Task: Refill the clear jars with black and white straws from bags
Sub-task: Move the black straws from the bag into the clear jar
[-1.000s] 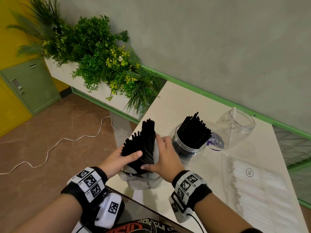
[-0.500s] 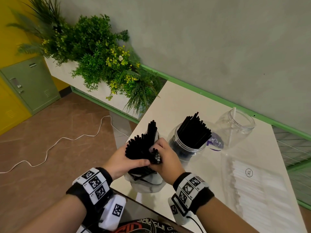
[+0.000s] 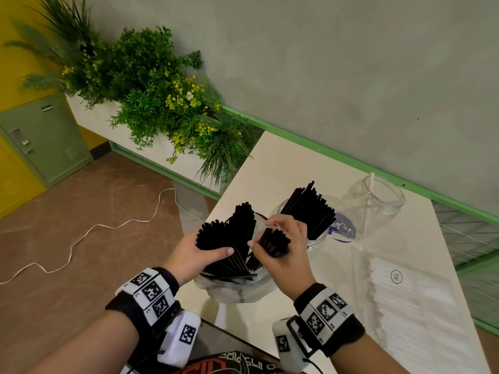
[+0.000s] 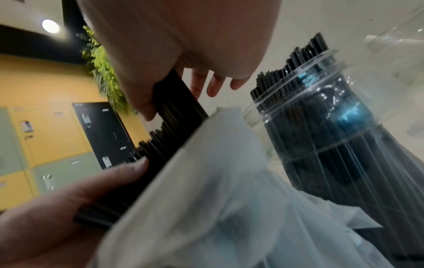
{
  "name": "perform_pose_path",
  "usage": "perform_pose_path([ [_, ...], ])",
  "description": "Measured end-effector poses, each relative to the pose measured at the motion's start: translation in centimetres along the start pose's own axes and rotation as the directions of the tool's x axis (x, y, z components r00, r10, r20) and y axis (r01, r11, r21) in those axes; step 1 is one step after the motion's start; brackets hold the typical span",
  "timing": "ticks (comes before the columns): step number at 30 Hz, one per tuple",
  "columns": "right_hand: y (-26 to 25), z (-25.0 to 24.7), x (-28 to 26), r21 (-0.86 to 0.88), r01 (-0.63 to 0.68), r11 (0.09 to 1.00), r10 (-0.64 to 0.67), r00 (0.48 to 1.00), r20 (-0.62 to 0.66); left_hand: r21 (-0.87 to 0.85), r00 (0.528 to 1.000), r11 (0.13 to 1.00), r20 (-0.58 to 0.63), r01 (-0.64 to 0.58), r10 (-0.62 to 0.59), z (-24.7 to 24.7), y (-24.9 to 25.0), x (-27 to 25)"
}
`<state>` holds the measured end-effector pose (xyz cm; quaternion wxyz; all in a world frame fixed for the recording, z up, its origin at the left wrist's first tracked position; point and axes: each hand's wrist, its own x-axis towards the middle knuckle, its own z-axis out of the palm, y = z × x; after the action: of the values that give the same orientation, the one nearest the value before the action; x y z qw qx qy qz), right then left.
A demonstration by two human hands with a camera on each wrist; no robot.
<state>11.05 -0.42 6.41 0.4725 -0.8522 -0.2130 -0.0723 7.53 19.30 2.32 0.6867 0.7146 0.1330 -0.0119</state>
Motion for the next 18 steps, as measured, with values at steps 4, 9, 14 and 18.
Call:
perform_pose_path([
  [4,-1.3,-2.2,0.9,0.406,-0.122,0.906,0.132,0.991,0.003,0.037,1.0,0.999,0.002,0.004,-0.004,-0.2,-0.3,0.5],
  [9,-3.4,-4.6,3.2,0.552,-0.081,0.83,0.213,0.96,-0.179,0.06,1.0,0.998,0.02,-0.013,0.012,0.0,-0.3,0.8],
  [14,-3.9,-6.0,4.7,0.622,0.064,0.78,0.25,0.88,-0.404,0.064,0.999,0.998,0.036,-0.018,0.016,0.1,-0.5,1.1],
  [18,-4.1,-7.1,5.4,0.647,0.102,0.755,0.253,0.866,-0.432,0.08,1.0,0.997,0.013,-0.008,0.007,0.2,-0.3,1.3],
])
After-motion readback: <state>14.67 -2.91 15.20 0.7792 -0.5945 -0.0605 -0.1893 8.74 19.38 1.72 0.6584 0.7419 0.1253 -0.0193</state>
